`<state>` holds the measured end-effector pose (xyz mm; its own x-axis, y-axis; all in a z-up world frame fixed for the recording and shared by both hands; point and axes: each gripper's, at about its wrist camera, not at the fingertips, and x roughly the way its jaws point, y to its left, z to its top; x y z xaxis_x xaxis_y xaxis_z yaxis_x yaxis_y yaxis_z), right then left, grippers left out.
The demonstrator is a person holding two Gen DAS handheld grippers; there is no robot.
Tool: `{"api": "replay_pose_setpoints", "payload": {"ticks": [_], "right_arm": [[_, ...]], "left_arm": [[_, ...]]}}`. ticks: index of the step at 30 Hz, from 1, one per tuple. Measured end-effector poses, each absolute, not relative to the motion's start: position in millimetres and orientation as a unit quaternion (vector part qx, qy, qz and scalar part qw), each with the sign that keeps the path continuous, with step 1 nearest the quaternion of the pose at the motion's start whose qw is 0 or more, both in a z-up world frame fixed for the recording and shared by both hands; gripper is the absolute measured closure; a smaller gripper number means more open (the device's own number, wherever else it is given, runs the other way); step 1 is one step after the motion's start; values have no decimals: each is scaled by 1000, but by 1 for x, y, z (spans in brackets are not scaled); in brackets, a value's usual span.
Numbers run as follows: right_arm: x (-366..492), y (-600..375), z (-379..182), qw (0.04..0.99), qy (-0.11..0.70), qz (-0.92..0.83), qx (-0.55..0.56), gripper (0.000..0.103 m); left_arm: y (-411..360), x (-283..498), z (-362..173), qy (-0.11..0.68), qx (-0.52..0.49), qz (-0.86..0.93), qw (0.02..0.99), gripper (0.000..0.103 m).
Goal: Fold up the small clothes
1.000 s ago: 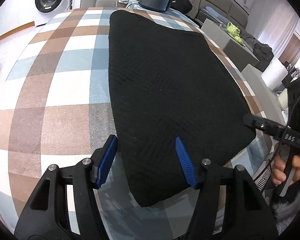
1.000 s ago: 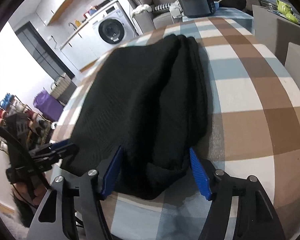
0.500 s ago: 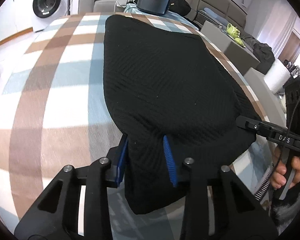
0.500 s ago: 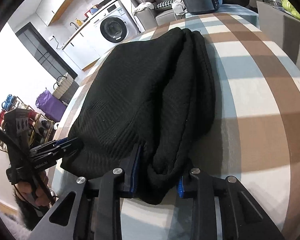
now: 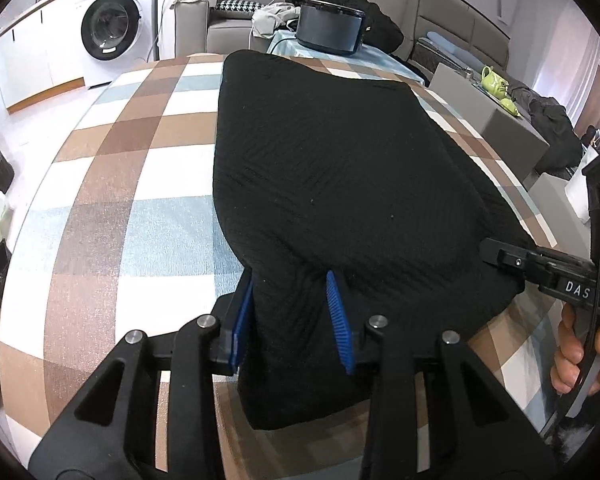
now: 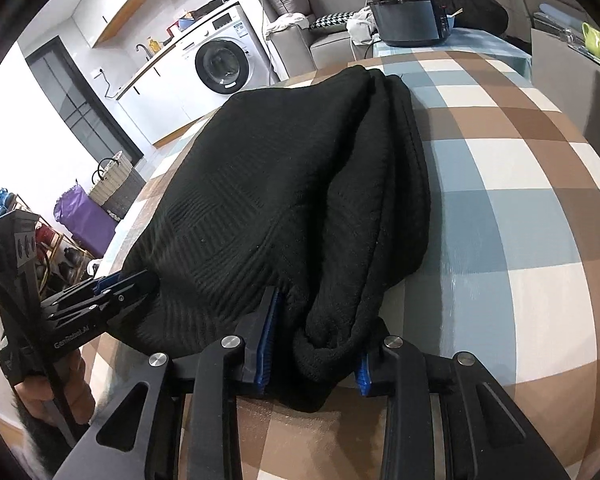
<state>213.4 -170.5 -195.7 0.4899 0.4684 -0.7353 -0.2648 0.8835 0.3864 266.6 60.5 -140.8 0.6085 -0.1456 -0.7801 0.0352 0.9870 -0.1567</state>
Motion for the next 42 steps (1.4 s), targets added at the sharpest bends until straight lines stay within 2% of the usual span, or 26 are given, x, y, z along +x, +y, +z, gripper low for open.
{"api": "replay_pose_setpoints", "payload": {"ticks": [4, 9, 10, 12, 14, 16, 19, 24, 42], "right_arm": [[212, -173, -197, 855, 456, 215, 117, 71], [206, -178, -191, 861, 443, 219, 120, 61], [204, -180, -188, 864, 437, 220, 117, 55], [196, -184, -178, 875, 414, 225, 113, 38], [186, -191, -169, 887, 384, 232, 115, 11], [174, -199, -158, 896, 348, 247, 122, 0], [159, -204, -145, 912, 305, 251, 110, 0], [145, -208, -139, 927, 269, 249, 80, 0], [126, -226, -147, 951, 180, 241, 71, 0]], "left_arm": [[62, 266, -143, 435, -63, -48, 897, 71], [67, 251, -136, 418, -69, -41, 905, 69], [67, 246, -133, 412, -69, -42, 908, 65], [68, 232, -124, 388, -64, -41, 919, 53], [68, 218, -115, 363, -59, -38, 929, 28], [68, 201, -106, 327, -54, -38, 943, 17], [68, 182, -96, 283, -50, -30, 957, 1], [69, 157, -89, 226, -38, -29, 973, 1], [70, 142, -91, 189, -39, -30, 981, 1]]}}
